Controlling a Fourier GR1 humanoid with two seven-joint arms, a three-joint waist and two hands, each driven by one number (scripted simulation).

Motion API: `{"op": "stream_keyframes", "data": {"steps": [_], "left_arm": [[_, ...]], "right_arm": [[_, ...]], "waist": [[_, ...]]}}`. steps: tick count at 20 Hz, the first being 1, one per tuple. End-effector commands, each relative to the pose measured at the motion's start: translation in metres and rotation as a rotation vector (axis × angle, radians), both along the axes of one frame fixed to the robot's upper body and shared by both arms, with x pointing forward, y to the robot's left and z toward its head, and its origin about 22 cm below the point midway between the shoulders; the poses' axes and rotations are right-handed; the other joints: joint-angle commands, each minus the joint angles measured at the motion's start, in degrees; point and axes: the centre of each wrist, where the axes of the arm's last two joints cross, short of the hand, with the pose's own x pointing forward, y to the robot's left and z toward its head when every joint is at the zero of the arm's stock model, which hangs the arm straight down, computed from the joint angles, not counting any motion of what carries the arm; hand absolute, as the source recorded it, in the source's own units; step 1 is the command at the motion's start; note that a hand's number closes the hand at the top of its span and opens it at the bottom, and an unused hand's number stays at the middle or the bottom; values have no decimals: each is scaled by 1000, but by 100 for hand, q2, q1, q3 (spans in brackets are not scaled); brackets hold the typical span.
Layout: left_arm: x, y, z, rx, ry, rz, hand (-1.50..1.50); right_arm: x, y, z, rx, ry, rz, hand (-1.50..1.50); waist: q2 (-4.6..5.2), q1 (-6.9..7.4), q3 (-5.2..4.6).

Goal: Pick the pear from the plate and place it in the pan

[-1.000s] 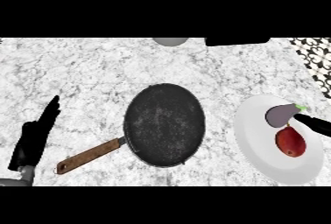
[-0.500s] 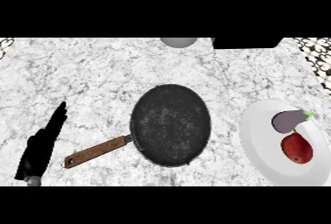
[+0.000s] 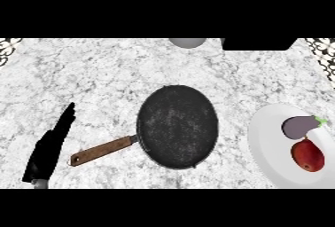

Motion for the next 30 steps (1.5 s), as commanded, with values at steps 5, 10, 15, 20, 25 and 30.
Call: {"op": "stream_keyframes", "data": {"steps": [5,10,15,20,25,30], "left_arm": [[-3,9,-5,-1,-1,-24,0],[14,-13,-4,-1,-7,-36,0],[-4,-2,1,-15,6,-40,0],[7,-12,-5,-1,-15,-31,0],[11,3,1,-5,-17,-16,0],[1,-2,-10,-14,1,-17,0]], "right_arm": [[34,-4,33,125,179,33,-150],[61,7,11,204,244,70,-150],[61,-22,10,230,382,112,-150],[83,7,0,289,478,175,-150],[96,6,-5,304,542,184,-150],[108,33,-45,317,579,220,-150]], "waist": [[27,128,8],[56,175,10],[46,265,16],[49,225,8],[46,207,7],[36,165,6]]}}
